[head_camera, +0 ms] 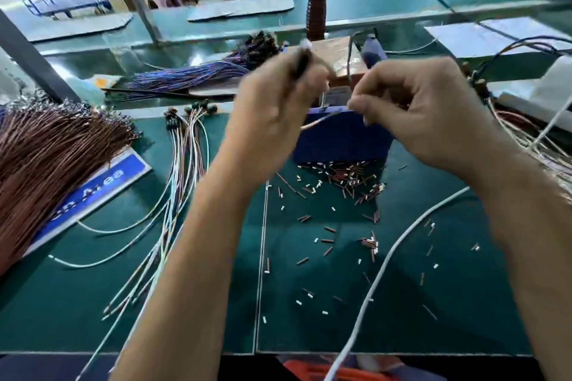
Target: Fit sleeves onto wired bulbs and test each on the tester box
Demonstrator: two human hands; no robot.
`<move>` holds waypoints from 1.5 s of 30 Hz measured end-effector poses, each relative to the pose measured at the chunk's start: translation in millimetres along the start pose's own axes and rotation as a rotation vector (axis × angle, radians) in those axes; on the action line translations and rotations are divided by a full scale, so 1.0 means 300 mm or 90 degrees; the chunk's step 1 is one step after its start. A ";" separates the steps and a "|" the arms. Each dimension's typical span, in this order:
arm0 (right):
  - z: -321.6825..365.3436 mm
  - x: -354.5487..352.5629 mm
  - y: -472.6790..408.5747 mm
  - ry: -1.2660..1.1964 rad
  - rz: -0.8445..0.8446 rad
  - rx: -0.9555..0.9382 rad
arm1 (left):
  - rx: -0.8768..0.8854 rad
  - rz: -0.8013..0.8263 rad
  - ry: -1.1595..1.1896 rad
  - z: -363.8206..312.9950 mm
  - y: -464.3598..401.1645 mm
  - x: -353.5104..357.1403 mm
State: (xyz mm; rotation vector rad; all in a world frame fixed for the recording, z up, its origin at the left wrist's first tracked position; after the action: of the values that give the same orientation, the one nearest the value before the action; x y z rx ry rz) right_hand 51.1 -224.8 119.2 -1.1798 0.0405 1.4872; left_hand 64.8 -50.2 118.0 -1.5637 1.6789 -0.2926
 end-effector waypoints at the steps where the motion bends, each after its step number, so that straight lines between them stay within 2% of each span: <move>1: -0.016 0.022 0.027 0.021 -0.007 -0.011 | 0.029 0.050 -0.067 -0.006 0.026 0.054; 3: -0.057 0.054 0.082 0.058 -0.029 -0.025 | 0.059 0.132 -0.151 0.013 0.100 0.154; 5: -0.100 0.075 0.126 0.056 -0.050 -0.015 | 0.082 0.133 -0.172 0.066 0.153 0.209; 12: -0.116 0.158 0.166 0.006 -0.040 -0.032 | -0.029 0.072 -0.063 0.205 0.205 0.187; 15: -0.117 0.166 0.172 0.014 -0.038 -0.022 | -0.081 0.089 -0.020 0.224 0.215 0.188; 21: -0.143 0.099 0.183 -0.046 -0.117 0.062 | -0.133 0.087 0.025 0.244 0.220 0.175; 24: -0.163 0.116 0.189 -0.115 -0.042 0.116 | -0.191 0.091 0.090 0.261 0.227 0.169; 29: -0.250 0.129 0.221 -0.443 0.155 0.255 | -0.240 0.046 0.157 0.287 0.224 0.151; 31: -0.269 0.101 0.244 -0.525 0.200 0.248 | -0.243 0.033 0.172 0.296 0.220 0.139; 36: -0.221 0.058 0.255 -0.774 0.191 0.143 | -0.245 0.038 0.218 0.294 0.219 0.144; 38: -0.199 0.073 0.247 -0.783 0.180 0.114 | -0.239 0.026 0.246 0.282 0.221 0.142; 41: -0.186 0.103 0.230 -0.751 0.142 0.152 | -0.216 0.025 0.292 0.240 0.210 0.136; 45: -0.150 0.203 0.239 -0.674 0.245 0.228 | -0.214 0.113 0.508 0.168 0.194 0.181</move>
State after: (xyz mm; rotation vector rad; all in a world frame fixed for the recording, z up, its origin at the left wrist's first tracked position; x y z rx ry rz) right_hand 36.4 -231.2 16.1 -0.0017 -0.1891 2.1737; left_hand 61.3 -70.4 26.1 -1.6262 2.5748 -0.6249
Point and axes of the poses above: each hand's wrist, its own y-axis away from the middle knuckle, its own x-axis out of the palm, z = x × y, the point moved 8 cm from there along -y, towards the middle knuckle, and after that the axes turned 1 degree about y, right-handed, at the moved point
